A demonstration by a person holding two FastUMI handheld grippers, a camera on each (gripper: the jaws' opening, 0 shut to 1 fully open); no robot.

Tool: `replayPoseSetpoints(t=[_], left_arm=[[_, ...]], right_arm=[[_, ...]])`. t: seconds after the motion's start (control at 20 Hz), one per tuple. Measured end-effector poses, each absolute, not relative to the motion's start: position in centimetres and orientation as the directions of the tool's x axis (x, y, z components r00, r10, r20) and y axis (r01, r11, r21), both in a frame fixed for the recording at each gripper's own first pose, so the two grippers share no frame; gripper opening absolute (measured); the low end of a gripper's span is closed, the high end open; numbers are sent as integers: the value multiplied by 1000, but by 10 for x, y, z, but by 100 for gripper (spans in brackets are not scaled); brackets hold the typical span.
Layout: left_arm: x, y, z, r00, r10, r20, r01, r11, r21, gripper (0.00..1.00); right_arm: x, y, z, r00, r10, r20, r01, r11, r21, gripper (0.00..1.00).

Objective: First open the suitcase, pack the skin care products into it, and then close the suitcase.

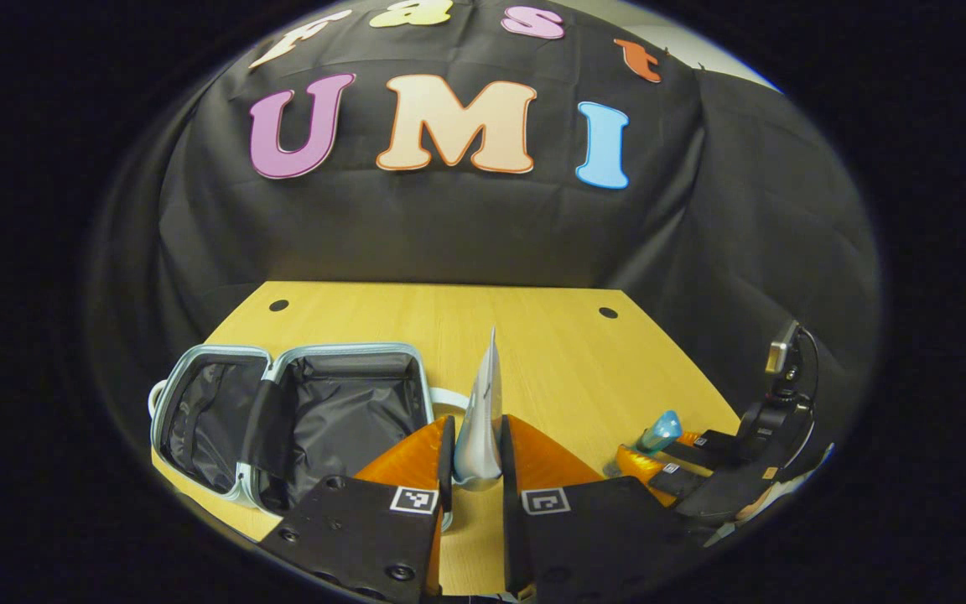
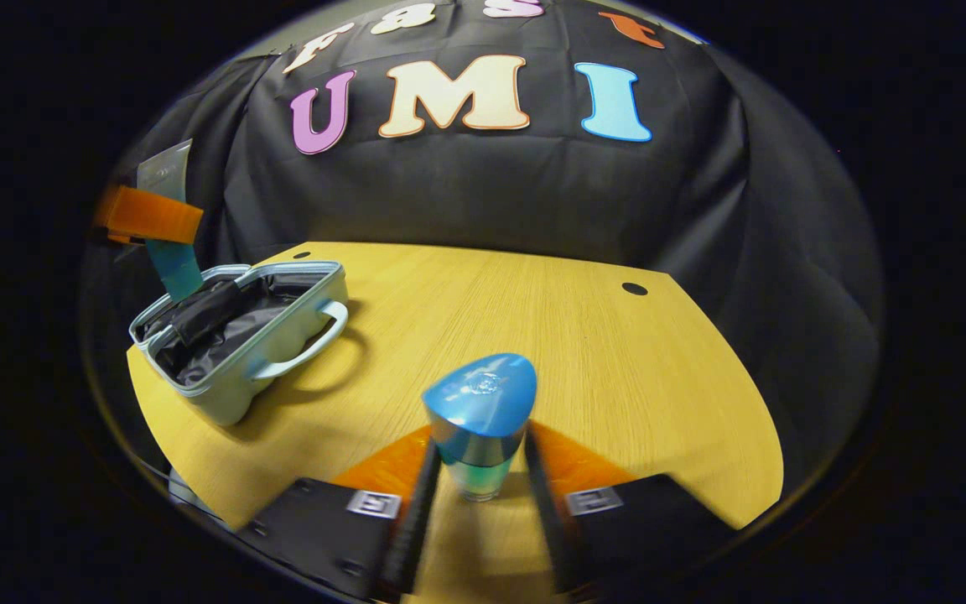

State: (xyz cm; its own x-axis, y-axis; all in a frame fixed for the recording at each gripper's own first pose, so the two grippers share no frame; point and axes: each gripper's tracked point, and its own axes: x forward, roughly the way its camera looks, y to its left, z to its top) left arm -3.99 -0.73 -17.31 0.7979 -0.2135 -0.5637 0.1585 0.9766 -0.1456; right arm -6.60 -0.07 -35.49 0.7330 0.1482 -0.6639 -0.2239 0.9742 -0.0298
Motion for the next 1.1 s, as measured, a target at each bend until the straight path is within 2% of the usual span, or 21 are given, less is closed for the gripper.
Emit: replayPoseSetpoints(t=[0.05,0.1,0.35,0.4,0.6,0.8,0.95,1.0,1.1], left_arm=[[-41,-3,-176,796,-206,-569,151,978,-142,22],[-41,3,-180,797,-194,-573,142,981,-135,22],[-42,45,-208,764,-123,-634,72,992,-106,22],[-40,57,-213,760,-98,-642,58,995,-82,22],[-39,102,-249,696,-19,-718,17,1000,-10,22],[-43,123,-289,598,-9,-802,-26,999,-30,22],[-43,134,-309,560,-10,-828,-36,999,-37,22],[-45,136,-315,549,-17,-836,-41,998,-48,22],[-44,138,-325,539,-41,-841,-43,996,-76,24]], right_arm=[[-68,1,-354,724,148,-674,-223,974,-26,49],[-68,3,-353,714,152,-683,-221,975,-14,46],[-63,39,-311,712,224,-666,-244,968,64,48],[-63,51,-301,710,245,-660,-251,964,88,46],[-68,100,-265,697,332,-635,-300,940,163,46],[-79,146,-246,661,400,-635,-348,913,212,48],[-87,173,-242,634,437,-638,-394,892,220,48],[-90,181,-242,626,444,-641,-406,887,218,45],[-90,193,-244,615,448,-649,-417,883,215,47]])
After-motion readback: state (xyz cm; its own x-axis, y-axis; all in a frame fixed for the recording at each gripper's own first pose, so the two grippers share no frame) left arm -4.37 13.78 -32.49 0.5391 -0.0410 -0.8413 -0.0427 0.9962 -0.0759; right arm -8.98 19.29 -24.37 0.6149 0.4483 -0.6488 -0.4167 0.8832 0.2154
